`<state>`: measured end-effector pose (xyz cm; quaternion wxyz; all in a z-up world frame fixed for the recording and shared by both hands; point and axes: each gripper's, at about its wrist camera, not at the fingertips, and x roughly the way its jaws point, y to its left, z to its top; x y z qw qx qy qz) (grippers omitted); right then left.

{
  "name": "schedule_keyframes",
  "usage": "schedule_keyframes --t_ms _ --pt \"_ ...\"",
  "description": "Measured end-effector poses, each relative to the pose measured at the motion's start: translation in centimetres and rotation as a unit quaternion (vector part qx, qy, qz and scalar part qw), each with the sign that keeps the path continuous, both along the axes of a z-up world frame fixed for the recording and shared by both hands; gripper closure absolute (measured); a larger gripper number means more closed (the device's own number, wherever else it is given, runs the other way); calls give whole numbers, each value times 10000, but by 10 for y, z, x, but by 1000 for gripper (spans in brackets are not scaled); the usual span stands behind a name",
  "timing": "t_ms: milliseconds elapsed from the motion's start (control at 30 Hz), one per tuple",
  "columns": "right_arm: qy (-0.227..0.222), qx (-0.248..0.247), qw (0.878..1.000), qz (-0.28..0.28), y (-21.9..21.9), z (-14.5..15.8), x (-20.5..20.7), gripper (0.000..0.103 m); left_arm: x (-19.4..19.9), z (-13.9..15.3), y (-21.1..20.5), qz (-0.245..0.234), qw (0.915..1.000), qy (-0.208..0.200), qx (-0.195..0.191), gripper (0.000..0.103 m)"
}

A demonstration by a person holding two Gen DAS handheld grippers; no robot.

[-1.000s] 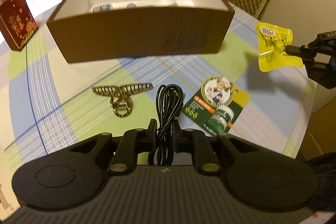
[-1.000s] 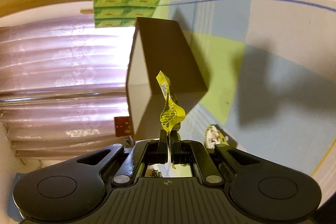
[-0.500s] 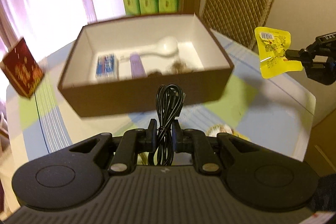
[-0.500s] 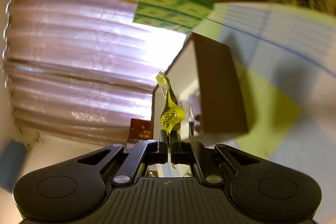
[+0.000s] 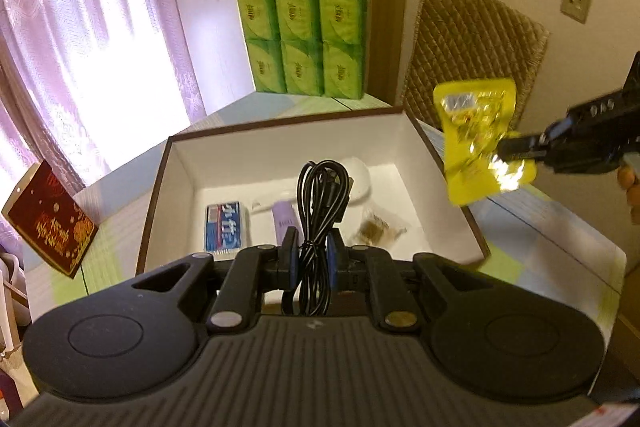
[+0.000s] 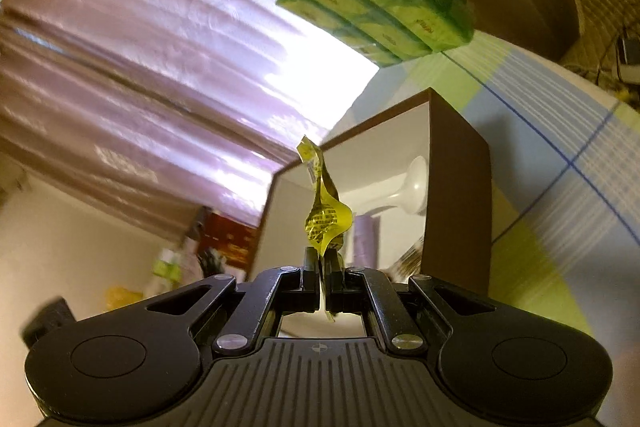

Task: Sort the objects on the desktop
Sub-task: 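Lower the cable and packet into the box and open both grippers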

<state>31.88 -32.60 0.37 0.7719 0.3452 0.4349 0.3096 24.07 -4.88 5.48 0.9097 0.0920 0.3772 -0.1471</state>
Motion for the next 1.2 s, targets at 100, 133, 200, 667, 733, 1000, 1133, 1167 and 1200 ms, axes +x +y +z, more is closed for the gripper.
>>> schedule_keyframes --t_ms 100,133,200,667,733,1000,1133,1167,1200 --pt "36 -295 9994 186 12 -9 14 103 18 -4 -4 42 10000 74 23 92" --pt "52 -403 9988 277 16 -11 17 103 22 -6 -5 52 9999 103 32 92" --pt "-4 -652 9966 508 24 -13 22 103 33 -12 -7 96 9998 181 56 92" --pt "-663 -2736 9248 2559 96 -29 18 103 75 -37 5 280 9982 515 142 92" --pt "-843 -3029 9065 2820 106 -32 14 103 76 -39 8 286 9981 535 137 92" --pt "-1265 -3819 8447 3530 129 -45 4 103 81 -48 14 308 9973 653 140 92" --pt "-1436 -4151 8146 3789 138 -55 -2 103 82 -53 15 289 9969 715 164 92" --pt "-1471 -4204 8096 3822 140 -58 -2 103 83 -54 15 286 9968 727 164 92" --pt "-1500 -4242 8057 3852 142 -60 -2 103 84 -55 15 270 9968 739 166 92"
